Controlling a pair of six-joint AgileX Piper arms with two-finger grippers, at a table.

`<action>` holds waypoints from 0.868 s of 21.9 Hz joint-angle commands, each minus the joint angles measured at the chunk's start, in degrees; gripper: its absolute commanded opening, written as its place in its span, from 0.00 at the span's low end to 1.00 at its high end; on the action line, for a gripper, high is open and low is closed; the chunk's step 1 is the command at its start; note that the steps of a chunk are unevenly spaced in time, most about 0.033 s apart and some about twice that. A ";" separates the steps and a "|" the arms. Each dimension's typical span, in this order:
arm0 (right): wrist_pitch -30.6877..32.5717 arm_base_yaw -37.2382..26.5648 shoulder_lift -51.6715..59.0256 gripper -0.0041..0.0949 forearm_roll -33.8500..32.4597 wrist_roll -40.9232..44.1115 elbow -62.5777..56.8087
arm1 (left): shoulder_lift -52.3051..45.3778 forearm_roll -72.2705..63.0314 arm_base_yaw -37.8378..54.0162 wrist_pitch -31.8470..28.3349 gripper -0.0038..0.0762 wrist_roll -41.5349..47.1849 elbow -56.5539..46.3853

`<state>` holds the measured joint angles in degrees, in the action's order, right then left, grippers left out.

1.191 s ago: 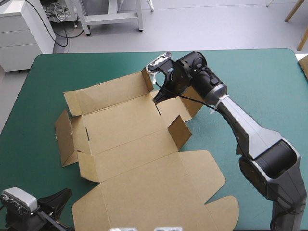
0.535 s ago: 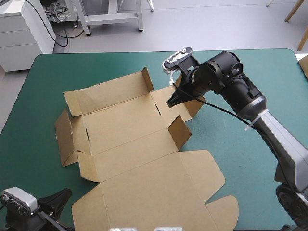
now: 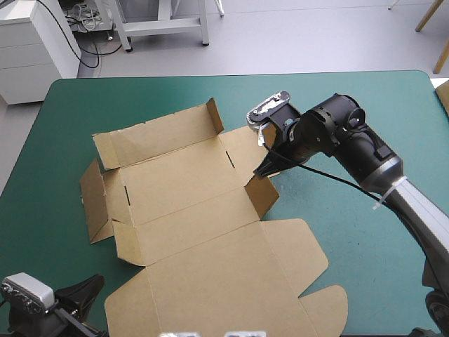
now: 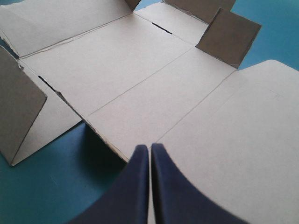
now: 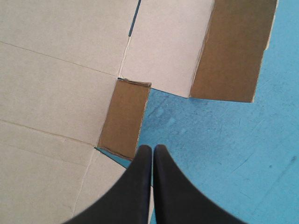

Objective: Fold the box

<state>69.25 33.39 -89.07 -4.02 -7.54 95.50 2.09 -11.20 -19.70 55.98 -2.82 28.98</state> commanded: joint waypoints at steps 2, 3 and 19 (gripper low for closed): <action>-2.21 -0.36 2.86 0.27 4.02 -4.71 0.17 | 0.97 -0.63 -0.49 -4.08 0.04 0.23 1.23; -2.21 -0.36 2.86 0.42 4.02 -5.32 -0.41 | 0.97 -0.63 -0.49 -4.08 0.04 0.23 1.23; -2.21 -2.91 -0.74 0.61 6.99 0.55 -1.24 | 0.97 -0.63 -0.49 -4.08 0.04 0.23 1.23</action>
<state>69.08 31.68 -90.19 0.89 -7.05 92.93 2.09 -10.98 -19.70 56.00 -2.82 28.98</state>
